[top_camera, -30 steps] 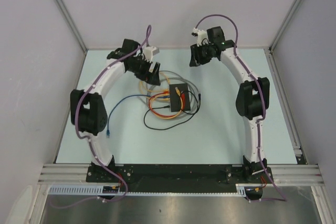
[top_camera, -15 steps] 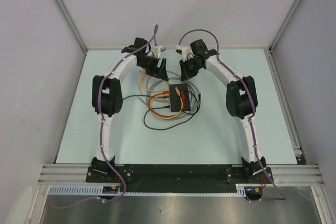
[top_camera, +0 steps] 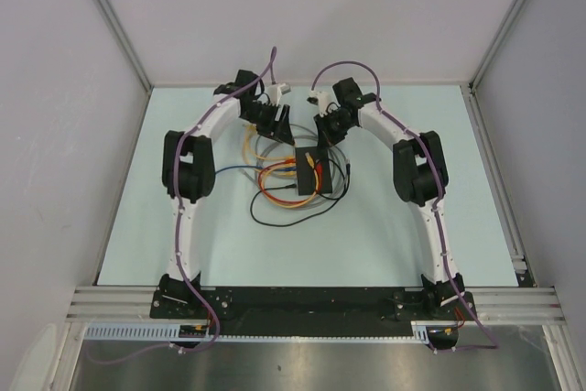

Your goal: Pull the plug from the switch port

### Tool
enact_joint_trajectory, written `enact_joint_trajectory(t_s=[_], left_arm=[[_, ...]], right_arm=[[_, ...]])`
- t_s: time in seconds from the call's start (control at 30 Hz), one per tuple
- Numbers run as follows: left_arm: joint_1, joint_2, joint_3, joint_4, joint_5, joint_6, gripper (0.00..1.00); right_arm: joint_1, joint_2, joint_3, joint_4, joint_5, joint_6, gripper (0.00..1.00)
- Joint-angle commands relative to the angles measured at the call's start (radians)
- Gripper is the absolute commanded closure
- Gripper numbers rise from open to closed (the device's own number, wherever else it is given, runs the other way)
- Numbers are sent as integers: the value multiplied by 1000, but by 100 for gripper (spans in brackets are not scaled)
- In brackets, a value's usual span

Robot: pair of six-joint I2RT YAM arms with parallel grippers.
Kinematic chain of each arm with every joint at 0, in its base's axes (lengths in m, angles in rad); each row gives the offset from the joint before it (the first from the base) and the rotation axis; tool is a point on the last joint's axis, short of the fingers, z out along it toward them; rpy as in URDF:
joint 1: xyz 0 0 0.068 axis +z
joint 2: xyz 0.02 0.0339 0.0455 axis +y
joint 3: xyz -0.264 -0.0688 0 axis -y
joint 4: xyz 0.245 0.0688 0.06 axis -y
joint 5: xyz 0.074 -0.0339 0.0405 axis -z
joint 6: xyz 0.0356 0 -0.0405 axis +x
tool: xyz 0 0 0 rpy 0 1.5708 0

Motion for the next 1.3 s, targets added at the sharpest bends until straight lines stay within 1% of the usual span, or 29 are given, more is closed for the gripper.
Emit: enact_joint_trajectory(t_s=[0.0,0.17,0.23,0.4,0.83,1.13,1.27], left_arm=[[9,22,-10,-14,56,-2,34],[15,46,-27,-22,50,-5,32],[18,57,-29,-21,69,-10,33],[25,77,-33,-5,72,-40,36],[31,129,-39,21,155,-82,45],[32,158,-30,36,185,-102,54],[35,169,-32,41,199,-116,54]], right_arm=[[14,20,-65,-71,49,-43,100],[21,23,-75,-103,48,-86,100],[25,17,-82,-112,49,-96,100],[25,5,-115,-119,57,-103,100],[29,-9,-127,-126,68,-105,100],[35,-20,-141,-128,84,-108,100],[37,-23,-145,-126,92,-108,100]])
